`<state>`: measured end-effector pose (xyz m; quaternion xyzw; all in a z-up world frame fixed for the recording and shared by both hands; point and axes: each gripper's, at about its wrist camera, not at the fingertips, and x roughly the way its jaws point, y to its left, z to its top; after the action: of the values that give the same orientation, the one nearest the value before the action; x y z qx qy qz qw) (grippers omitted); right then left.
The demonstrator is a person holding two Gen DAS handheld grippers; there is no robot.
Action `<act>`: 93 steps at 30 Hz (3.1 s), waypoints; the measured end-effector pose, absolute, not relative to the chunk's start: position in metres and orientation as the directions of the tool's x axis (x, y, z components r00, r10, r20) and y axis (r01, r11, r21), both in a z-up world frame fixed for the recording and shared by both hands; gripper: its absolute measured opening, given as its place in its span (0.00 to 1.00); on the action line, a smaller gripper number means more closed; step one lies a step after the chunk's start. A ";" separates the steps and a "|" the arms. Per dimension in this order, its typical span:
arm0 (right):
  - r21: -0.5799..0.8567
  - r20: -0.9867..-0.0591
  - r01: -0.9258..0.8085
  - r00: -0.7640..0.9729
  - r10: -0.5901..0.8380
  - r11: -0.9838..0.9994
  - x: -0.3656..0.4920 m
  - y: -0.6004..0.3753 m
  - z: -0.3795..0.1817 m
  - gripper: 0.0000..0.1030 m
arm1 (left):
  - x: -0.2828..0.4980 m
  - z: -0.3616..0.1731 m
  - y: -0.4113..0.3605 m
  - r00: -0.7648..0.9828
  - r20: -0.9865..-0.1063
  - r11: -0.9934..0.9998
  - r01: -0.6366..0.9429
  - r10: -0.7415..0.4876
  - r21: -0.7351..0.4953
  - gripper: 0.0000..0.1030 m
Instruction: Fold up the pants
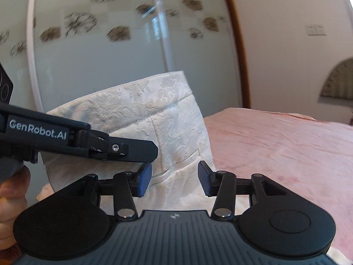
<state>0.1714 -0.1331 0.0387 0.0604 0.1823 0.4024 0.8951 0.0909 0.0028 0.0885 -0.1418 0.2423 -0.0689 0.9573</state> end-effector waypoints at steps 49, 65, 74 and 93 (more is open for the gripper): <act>0.268 -0.462 -0.010 0.876 0.137 0.963 0.045 -0.374 -0.021 0.64 | 0.119 0.004 -0.189 0.604 -0.564 0.813 0.530 -0.563 -0.243 0.70; 0.193 -0.510 -0.169 0.824 0.246 0.966 0.051 -0.315 -0.024 0.73 | 0.093 -0.009 -0.046 0.652 -0.641 0.902 0.398 -0.405 -0.165 0.71; 0.154 -0.521 -0.036 0.846 0.112 0.987 0.049 -0.310 -0.033 0.81 | 0.085 -0.036 -0.050 0.670 -0.697 0.951 0.302 -0.257 -0.061 0.76; 0.251 -0.570 -0.094 0.791 0.225 0.964 0.055 -0.311 -0.049 0.83 | 0.090 -0.036 -0.050 0.672 -0.694 0.949 0.310 -0.260 -0.055 0.84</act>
<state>0.0547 -0.3113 -0.0491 0.1051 0.3123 0.0846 0.9403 0.0899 -0.0496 -0.0359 0.0337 0.3739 -0.1561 0.9136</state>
